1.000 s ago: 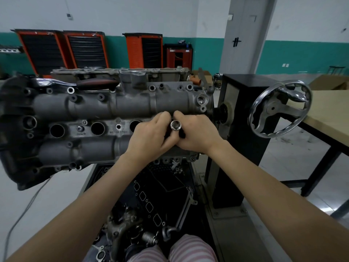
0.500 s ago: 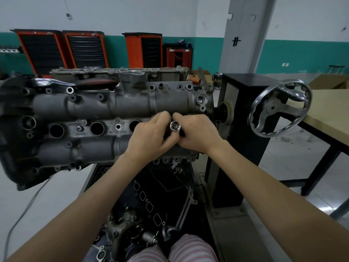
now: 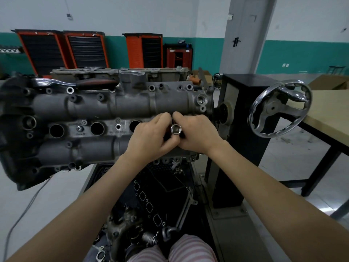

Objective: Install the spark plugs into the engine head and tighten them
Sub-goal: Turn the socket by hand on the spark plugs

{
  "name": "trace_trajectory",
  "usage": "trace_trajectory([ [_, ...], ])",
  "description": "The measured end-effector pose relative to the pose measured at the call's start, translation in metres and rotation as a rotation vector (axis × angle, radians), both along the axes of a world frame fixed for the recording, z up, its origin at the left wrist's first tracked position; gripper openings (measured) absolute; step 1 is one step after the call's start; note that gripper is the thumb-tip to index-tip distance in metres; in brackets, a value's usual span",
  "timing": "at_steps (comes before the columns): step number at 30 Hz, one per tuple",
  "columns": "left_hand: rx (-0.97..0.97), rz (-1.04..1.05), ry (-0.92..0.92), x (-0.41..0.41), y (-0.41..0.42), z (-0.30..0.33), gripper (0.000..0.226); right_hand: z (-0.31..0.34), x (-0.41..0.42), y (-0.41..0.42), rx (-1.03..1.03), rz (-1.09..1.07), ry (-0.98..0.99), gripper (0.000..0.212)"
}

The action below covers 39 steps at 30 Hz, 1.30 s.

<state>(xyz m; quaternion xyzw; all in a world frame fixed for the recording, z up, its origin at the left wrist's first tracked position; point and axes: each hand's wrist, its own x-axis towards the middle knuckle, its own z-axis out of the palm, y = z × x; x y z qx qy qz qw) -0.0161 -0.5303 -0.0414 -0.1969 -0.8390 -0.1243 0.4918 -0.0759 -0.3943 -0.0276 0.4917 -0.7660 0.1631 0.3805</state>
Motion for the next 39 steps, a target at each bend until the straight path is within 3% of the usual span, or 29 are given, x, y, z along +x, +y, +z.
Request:
trace_trajectory([
  [10, -0.059, 0.032, 0.051, -0.003, -0.003, -0.001, 0.033, -0.001, -0.002, 0.0, -0.009, 0.013, 0.015, 0.015],
  [15, -0.037, 0.017, 0.011, -0.001, -0.002, 0.0, 0.03, -0.003, 0.001, 0.0, 0.018, 0.049, -0.076, 0.036],
  [20, 0.012, 0.005, -0.025, 0.002, 0.0, 0.002, 0.029, 0.002, 0.004, 0.002, 0.015, 0.09, 0.01, 0.012],
  [27, 0.122, -0.117, 0.002, 0.0, -0.001, 0.004, 0.032, 0.0, 0.001, 0.002, -0.073, 0.008, 0.066, 0.014],
  [31, 0.23, -0.132, 0.0, 0.002, 0.011, -0.008, 0.031, -0.003, 0.004, 0.001, -0.119, 0.038, -0.055, 0.013],
  [34, 0.386, -0.172, -0.021, 0.012, 0.024, -0.017, 0.033, -0.012, 0.014, -0.001, -0.267, 0.004, -0.163, 0.025],
  [39, 0.563, -0.315, -0.235, 0.025, 0.04, -0.009, 0.044, -0.024, 0.042, 0.0, -0.609, 0.291, -0.704, 0.052],
])
